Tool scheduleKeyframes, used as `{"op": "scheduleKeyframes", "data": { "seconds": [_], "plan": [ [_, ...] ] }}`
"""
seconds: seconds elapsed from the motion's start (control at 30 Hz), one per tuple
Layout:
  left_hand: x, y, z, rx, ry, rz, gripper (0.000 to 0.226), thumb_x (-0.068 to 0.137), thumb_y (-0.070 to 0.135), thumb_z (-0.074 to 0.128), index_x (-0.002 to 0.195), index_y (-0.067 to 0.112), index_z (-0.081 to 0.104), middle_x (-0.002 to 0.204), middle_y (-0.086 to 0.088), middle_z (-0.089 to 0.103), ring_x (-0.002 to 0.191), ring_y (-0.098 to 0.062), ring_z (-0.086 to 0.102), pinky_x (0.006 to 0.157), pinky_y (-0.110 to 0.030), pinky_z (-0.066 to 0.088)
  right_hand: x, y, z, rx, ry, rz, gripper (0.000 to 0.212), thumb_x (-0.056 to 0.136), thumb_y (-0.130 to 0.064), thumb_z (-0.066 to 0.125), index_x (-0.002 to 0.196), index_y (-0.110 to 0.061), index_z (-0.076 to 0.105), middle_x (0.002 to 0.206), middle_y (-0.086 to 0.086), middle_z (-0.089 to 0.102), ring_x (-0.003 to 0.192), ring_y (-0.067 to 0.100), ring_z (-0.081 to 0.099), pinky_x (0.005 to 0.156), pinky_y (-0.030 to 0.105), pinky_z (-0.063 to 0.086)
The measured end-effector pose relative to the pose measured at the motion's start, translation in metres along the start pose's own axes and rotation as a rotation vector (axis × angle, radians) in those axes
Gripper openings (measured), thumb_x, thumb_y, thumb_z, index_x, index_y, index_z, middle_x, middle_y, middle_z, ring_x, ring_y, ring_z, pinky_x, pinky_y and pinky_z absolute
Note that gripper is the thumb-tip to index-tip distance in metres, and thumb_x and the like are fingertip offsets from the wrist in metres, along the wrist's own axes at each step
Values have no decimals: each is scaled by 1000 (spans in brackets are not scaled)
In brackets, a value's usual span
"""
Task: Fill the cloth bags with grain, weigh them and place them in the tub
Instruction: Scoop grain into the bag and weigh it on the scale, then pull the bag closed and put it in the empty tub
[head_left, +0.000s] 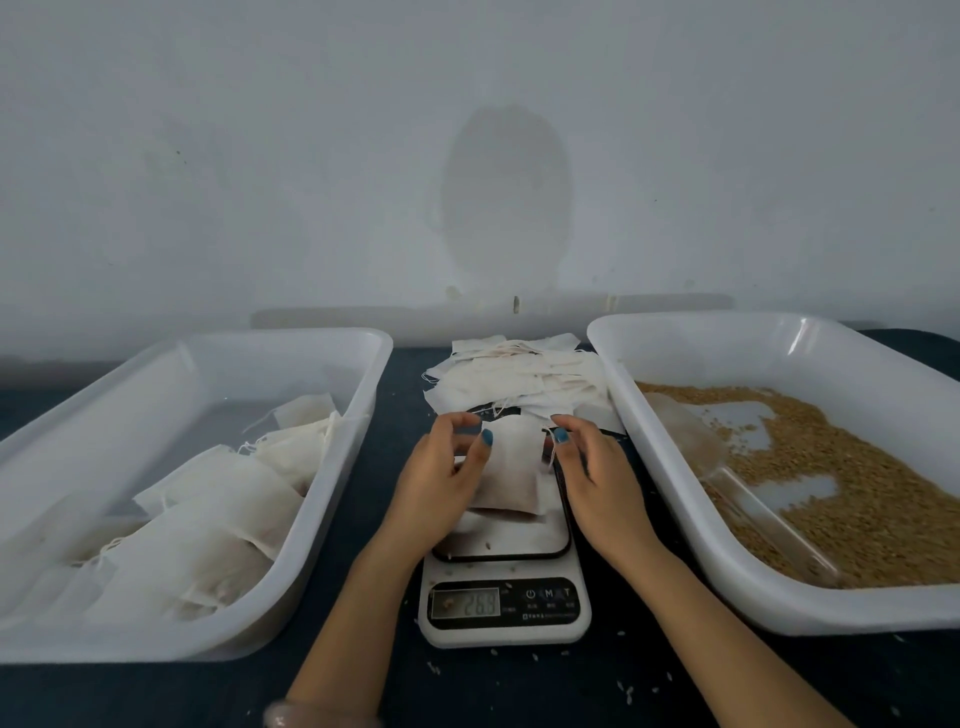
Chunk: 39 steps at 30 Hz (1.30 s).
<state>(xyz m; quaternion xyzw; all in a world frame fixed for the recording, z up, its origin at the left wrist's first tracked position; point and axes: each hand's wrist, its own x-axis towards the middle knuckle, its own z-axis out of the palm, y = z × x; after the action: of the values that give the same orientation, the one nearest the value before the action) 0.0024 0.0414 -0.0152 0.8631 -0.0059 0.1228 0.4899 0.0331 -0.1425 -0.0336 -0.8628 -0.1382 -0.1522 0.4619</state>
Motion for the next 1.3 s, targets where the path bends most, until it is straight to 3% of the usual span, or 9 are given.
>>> {"op": "scheduleKeyframes", "data": {
  "seconds": [0.33, 0.43, 0.53, 0.7, 0.83, 0.97, 1.17, 1.23, 1.3],
  "plan": [
    [-3, 4, -1, 49, -1, 31, 48, 94, 54, 42, 132, 27, 48, 105, 12, 67, 103, -3, 60, 77, -11, 41, -1, 2, -2, 22, 21, 5, 30, 102, -23, 44, 129, -23, 55, 106, -7, 60, 113, 15, 53, 94, 33, 44],
    [-4, 6, -1, 55, -44, 60, 38, 95, 55, 40, 125, 35, 49, 95, 20, 64, 101, -2, 59, 83, -25, 47, -1, 2, -2, 32, 31, -7, 29, 102, -23, 44, 128, -23, 55, 104, -7, 61, 110, 16, 54, 92, 35, 46],
    [-7, 11, 2, 86, -93, 149, 20, 101, 45, 42, 111, 40, 58, 86, 26, 60, 92, -2, 52, 78, -22, 41, 0, 3, -2, 49, 56, -15, 27, 102, -22, 46, 127, -22, 56, 107, -6, 61, 109, 16, 54, 91, 32, 45],
    [-8, 16, 6, 152, -87, 220, 22, 102, 40, 44, 98, 47, 65, 110, 24, 64, 112, 4, 50, 95, -14, 37, 1, 3, -5, 81, 114, -29, 24, 102, -20, 47, 123, -22, 58, 104, -4, 62, 99, 14, 56, 83, 27, 42],
    [-6, 17, 4, -60, 98, 162, 35, 95, 8, 60, 87, 41, 67, 100, 18, 69, 96, 0, 64, 84, -14, 49, 1, 1, -6, 90, 149, -27, 23, 102, -26, 46, 122, -23, 57, 106, -7, 63, 93, -4, 52, 80, 6, 37],
    [2, 26, -6, -119, 279, 151, 35, 91, 4, 63, 82, 37, 65, 89, 14, 69, 80, -7, 65, 71, -18, 51, 2, 0, -7, 118, 133, -33, 24, 102, -27, 46, 122, -21, 57, 107, -6, 67, 101, 2, 57, 85, 14, 42],
    [21, 56, -37, 186, 475, 175, 38, 93, -3, 47, 90, 23, 74, 70, 12, 58, 61, 0, 50, 56, -12, 34, 1, 1, -4, 85, 128, -37, 21, 101, -21, 50, 121, -22, 58, 105, -9, 67, 97, -18, 46, 80, 0, 33],
    [28, 70, -54, 245, 595, 101, 38, 94, 0, 45, 100, 22, 76, 82, -1, 69, 71, -12, 55, 62, -20, 35, 1, 0, -4, 93, 130, -32, 21, 100, -21, 52, 119, -22, 59, 103, -10, 66, 97, -9, 49, 81, 8, 36],
    [36, 80, -74, 334, 722, 37, 39, 96, 4, 43, 118, 20, 71, 111, -7, 71, 98, -25, 61, 79, -29, 41, 1, -1, -4, 89, 128, -23, 21, 98, -20, 54, 119, -23, 59, 102, -12, 65, 99, 1, 50, 86, 21, 38]
  ]
}}
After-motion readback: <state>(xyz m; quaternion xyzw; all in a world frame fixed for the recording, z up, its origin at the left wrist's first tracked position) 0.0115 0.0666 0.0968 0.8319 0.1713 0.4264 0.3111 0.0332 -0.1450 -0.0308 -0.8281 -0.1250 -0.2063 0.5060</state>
